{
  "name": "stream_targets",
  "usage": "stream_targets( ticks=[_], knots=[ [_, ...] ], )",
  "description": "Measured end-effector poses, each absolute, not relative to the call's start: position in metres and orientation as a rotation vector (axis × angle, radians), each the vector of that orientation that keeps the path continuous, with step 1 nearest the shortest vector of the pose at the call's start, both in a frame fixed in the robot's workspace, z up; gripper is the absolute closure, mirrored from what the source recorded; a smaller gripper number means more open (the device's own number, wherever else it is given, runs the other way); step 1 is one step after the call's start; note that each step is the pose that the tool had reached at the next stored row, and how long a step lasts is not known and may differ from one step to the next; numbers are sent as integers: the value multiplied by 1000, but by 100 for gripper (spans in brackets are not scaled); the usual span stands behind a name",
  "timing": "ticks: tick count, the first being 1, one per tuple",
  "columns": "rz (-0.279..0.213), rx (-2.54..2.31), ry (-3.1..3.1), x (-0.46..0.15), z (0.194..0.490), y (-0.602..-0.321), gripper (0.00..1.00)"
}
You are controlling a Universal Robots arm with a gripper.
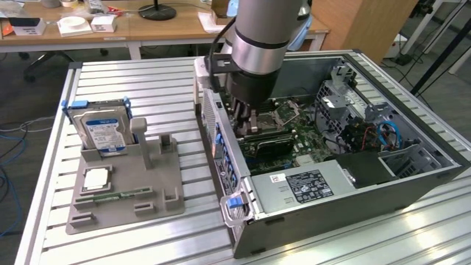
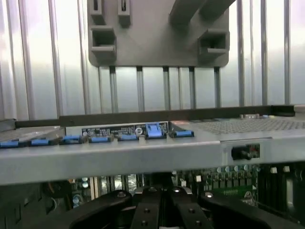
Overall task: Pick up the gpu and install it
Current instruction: 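Press down on the gpu until it lock into place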
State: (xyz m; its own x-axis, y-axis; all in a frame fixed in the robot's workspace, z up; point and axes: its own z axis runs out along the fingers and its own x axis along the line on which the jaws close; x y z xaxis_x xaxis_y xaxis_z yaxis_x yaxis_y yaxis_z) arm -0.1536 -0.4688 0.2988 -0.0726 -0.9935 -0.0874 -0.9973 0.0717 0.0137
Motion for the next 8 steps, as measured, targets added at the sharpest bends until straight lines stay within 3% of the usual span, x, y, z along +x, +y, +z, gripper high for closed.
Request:
stream_targets(
  ticks=[8],
  knots=[
    [128,-2092,2257,-147,300,-469,89]
  ],
)
